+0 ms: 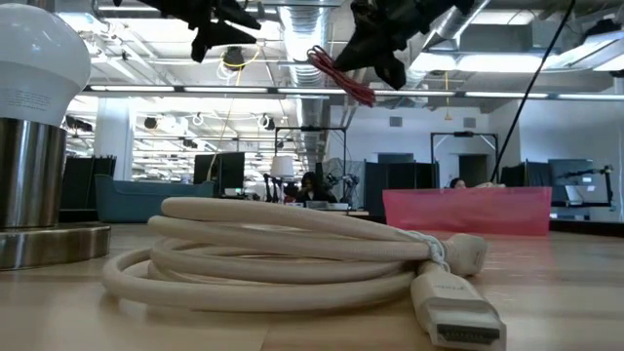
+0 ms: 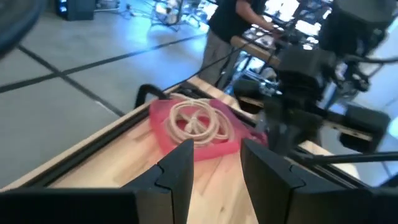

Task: Pick & Place USB Port
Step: Put the pink black charger cable into blue bin

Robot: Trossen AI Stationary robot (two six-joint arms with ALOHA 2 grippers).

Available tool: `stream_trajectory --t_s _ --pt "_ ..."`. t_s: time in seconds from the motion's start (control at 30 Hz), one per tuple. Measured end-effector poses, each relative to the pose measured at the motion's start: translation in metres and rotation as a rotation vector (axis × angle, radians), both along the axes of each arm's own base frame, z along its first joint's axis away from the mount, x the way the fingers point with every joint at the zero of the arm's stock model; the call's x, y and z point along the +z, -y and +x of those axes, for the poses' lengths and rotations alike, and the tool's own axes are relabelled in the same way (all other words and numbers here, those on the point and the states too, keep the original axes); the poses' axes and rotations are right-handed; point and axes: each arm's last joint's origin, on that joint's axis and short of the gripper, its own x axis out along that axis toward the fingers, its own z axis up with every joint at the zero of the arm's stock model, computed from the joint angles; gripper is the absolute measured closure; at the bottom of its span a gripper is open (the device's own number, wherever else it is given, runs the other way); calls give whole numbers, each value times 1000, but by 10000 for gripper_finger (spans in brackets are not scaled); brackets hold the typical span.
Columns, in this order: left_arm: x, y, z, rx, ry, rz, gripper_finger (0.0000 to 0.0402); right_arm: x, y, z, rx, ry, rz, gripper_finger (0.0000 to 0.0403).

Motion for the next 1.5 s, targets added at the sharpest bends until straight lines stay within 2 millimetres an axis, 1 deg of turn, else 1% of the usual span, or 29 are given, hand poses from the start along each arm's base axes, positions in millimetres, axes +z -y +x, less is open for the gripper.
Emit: stream_trajectory --t_s 0.3,0.47,0.7,0.83,1.0,1.13,1.5 --pt "-11 10 38 -95 48 13 270 32 14 2 37 102 -115 403" --pt "-11 12 52 -110 129 2 270 34 20 0 41 100 -130 403" --pt "-17 10 59 -101 133 -54 270 34 20 0 66 105 -153 403" --pt "-20 10 63 -102 128 -69 270 35 17 1 84 111 -167 403" --pt "-20 10 63 -102 138 -66 270 36 14 3 98 131 -181 403" --pt "-16 10 64 -104 176 -53 270 37 14 3 100 134 -185 403" --pt "-14 10 64 -105 192 -48 270 39 14 4 101 160 -199 403"
